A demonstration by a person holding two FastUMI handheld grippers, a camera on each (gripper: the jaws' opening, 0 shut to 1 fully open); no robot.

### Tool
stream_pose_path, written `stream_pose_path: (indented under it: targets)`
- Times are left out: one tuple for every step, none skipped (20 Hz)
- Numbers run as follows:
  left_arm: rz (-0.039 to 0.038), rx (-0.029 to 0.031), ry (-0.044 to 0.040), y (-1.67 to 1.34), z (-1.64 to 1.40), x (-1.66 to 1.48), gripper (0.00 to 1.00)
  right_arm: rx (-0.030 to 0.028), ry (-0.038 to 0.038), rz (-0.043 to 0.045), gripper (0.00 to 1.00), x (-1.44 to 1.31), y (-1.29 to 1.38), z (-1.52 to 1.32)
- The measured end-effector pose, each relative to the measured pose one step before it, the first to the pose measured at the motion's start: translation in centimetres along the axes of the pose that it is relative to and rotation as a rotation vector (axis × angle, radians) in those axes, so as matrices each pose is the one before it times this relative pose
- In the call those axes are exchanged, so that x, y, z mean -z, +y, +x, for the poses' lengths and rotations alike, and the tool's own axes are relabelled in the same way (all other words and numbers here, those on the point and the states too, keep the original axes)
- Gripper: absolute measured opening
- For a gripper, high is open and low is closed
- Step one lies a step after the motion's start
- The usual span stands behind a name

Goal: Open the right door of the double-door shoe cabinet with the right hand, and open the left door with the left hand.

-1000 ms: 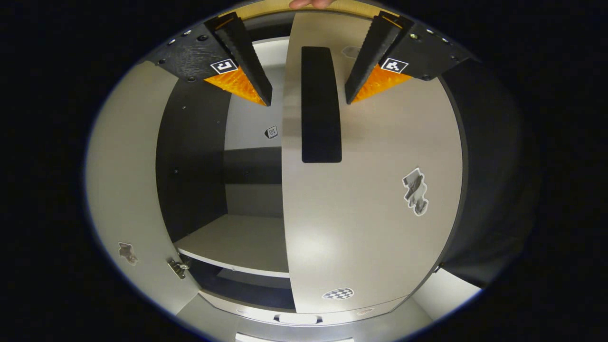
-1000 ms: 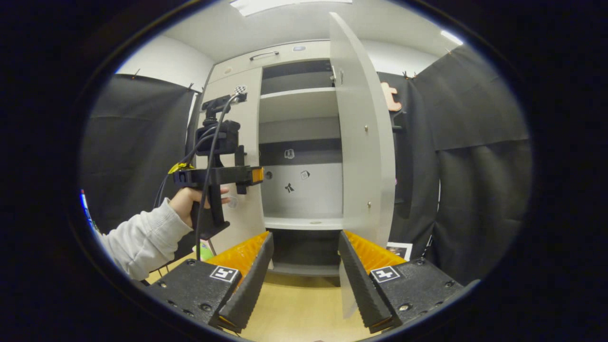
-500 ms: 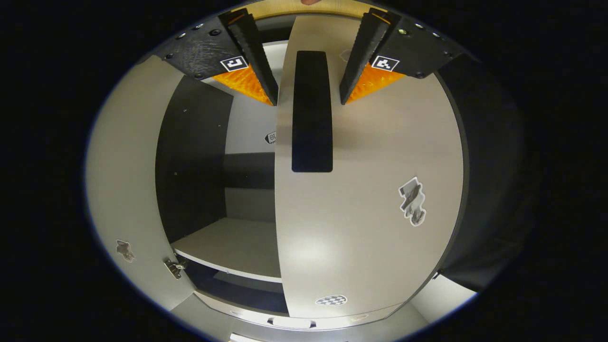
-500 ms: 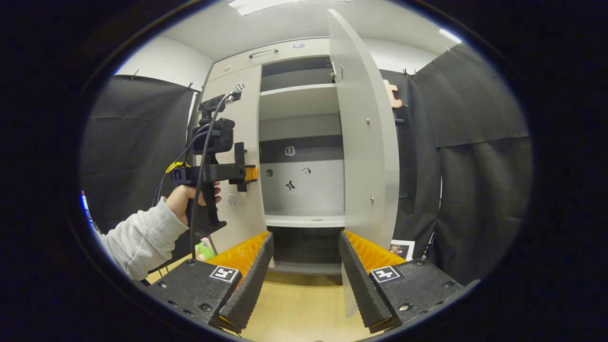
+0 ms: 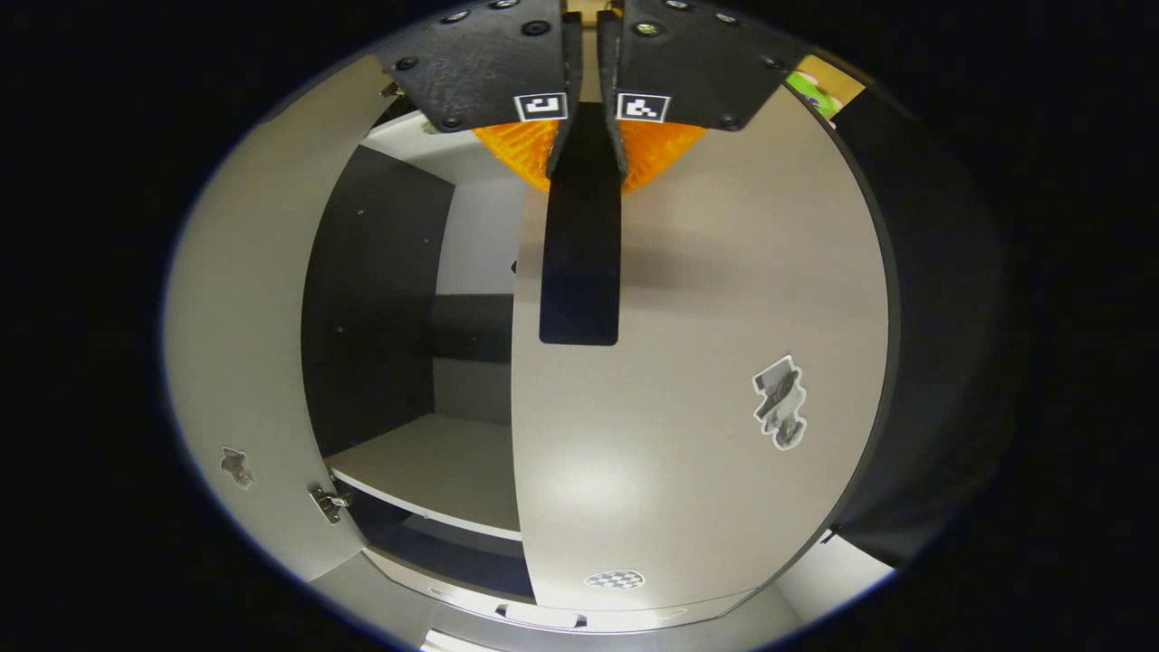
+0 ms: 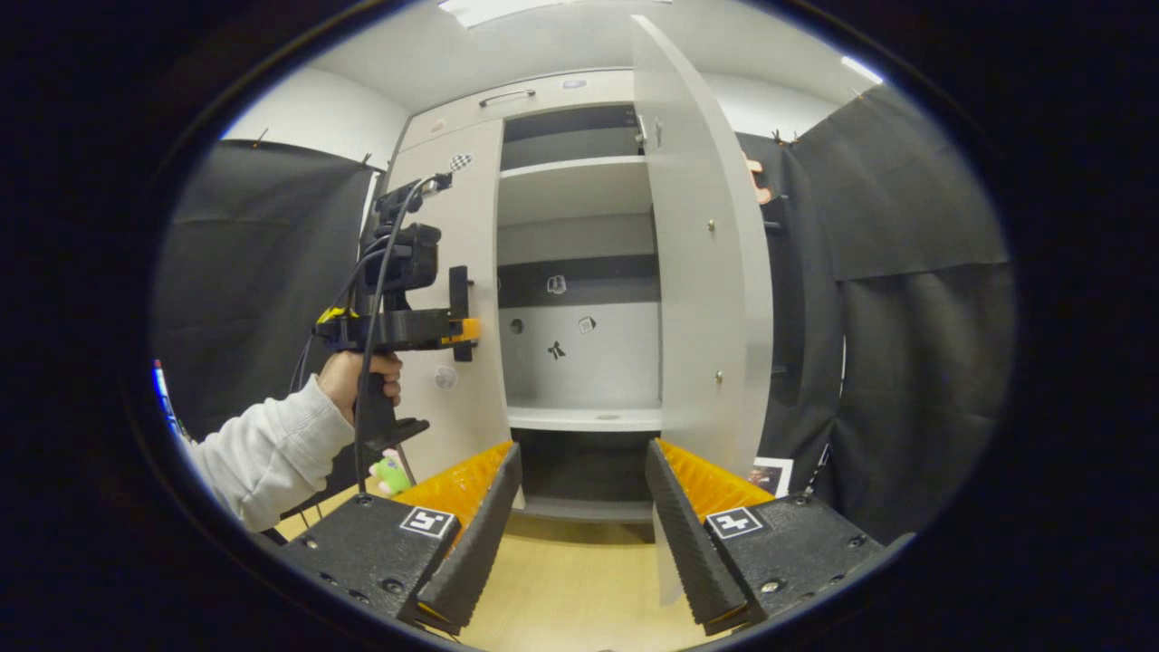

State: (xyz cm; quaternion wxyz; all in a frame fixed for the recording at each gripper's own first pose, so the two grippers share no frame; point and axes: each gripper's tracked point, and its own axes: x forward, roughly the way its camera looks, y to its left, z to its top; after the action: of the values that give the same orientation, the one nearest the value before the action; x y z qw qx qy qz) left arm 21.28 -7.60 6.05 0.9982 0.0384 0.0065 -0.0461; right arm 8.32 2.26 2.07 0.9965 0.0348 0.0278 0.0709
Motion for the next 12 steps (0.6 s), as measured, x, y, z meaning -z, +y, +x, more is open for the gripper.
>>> stream_pose_path:
  targets:
    - [0.00216,0.00517,0.00468,0.014,-0.160,0.044,0.06,-0.00196,0.00017,-0.00189,0.87,0.001,0.071,-0.025]
    - [-0.00308,0.00149,0.00406,-0.038,-0.176,-0.002,0.06,0.00007,-0.00084,-0.00240,0.87,-0.002,-0.001,-0.003]
    - [-0.00186,-0.00150,0.00478,-0.105,-0.301,0.058,0.05,0.00064,0.00036,-0.00387,0.87,-0.022,-0.022,-0.096]
    - [0.02233,0.00041,-0.00181,-0.006,-0.357,-0.142,0.05,0.00345,0.00131,-0.00408,0.87,0.098,-0.039,0.060]
    - [0.01444,0.00166,0.00637,0.028,-0.583,0.002,0.05,0.00323,0.00167,-0.00399,0.87,0.046,-0.054,-0.083]
    - [-0.00867,0.00444,-0.00211,-0.087,-0.477,-0.092,0.05,0.00316,0.00198,-0.00186,0.87,0.046,-0.053,0.007]
    - [-0.01581,0.00527,0.00802,0.036,-0.590,0.113,0.05,0.00136,0.00175,0.00041,0.87,0.046,0.049,-0.058]
    - [-0.00881,-0.00012,0.00042,0.072,-0.552,-0.080,0.05,-0.00034,0.00167,0.00089,0.87,0.045,0.096,-0.084]
    - [0.01129,-0.00736,0.00139,0.161,-0.708,0.001,0.05,0.00010,0.00246,-0.00090,0.87,0.039,0.126,0.004]
    - [0.01925,-0.00984,-0.00833,0.212,-0.517,-0.070,0.05,0.00144,0.00282,-0.00285,0.87,0.050,-0.036,-0.016]
    - [0.01012,-0.00594,-0.00143,0.282,-0.443,0.072,0.05,0.00059,0.00175,-0.00274,0.87,0.036,-0.014,-0.050]
    - [-0.00782,0.00369,-0.00934,0.283,-0.476,-0.062,0.05,-0.00107,-0.00112,-0.00126,0.87,0.013,0.099,0.045]
